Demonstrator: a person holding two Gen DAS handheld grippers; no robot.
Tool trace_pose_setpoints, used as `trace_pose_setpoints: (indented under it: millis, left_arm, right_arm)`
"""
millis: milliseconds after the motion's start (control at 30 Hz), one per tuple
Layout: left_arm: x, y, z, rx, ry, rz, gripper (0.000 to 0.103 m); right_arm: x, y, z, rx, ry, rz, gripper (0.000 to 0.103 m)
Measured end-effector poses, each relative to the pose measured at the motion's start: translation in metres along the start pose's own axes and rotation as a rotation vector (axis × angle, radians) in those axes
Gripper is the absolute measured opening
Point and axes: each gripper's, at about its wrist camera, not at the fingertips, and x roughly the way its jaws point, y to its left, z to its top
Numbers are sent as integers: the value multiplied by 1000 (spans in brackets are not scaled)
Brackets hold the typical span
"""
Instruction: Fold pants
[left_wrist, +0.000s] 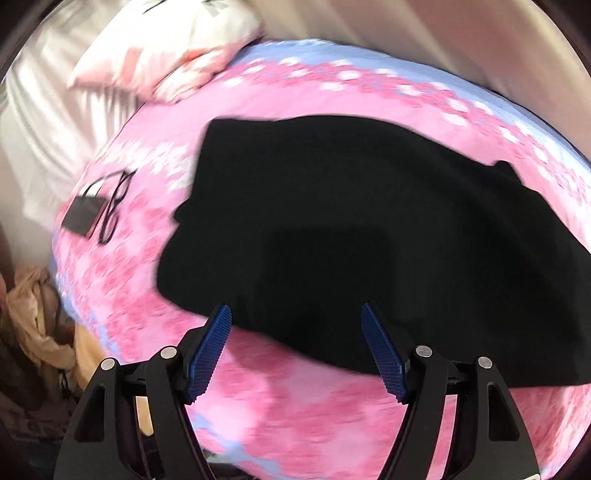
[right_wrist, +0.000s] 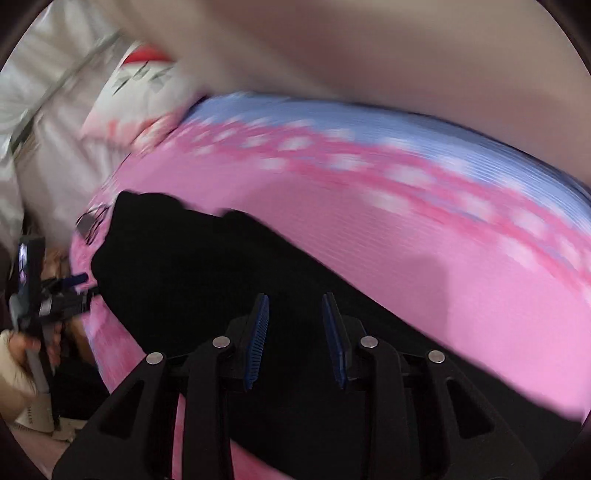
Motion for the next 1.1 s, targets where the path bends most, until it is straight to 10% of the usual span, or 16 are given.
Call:
trace_pose_setpoints:
  millis: [167,233,567,633,733,967,1100]
  left_arm:
    - [14,58,-15,-61,31,-5,71]
    - [24,75,-20,-62,51,-1,71]
    - [52,96,25,-4,13,-66,71]
    - [46,100,19,7,-6,-84,71]
    - [45,106,4,11,10,-102,71]
    - [49,101,-18,-12,49,-240,71]
    - [62,98,2,1,11,-239,72]
  right_arm:
    - [109,49,57,-99,174,-28,30]
    - [131,61,52,-149,254,-48,12]
    - [93,15,103,38,55,-264,7]
    - [70,65,103,-73,-18,-201,18]
    - [82,160,102,-292,25,-56,78]
    - [196,308,107,-720,91,-33,77]
    - [226,302,115,-664,238,40,15]
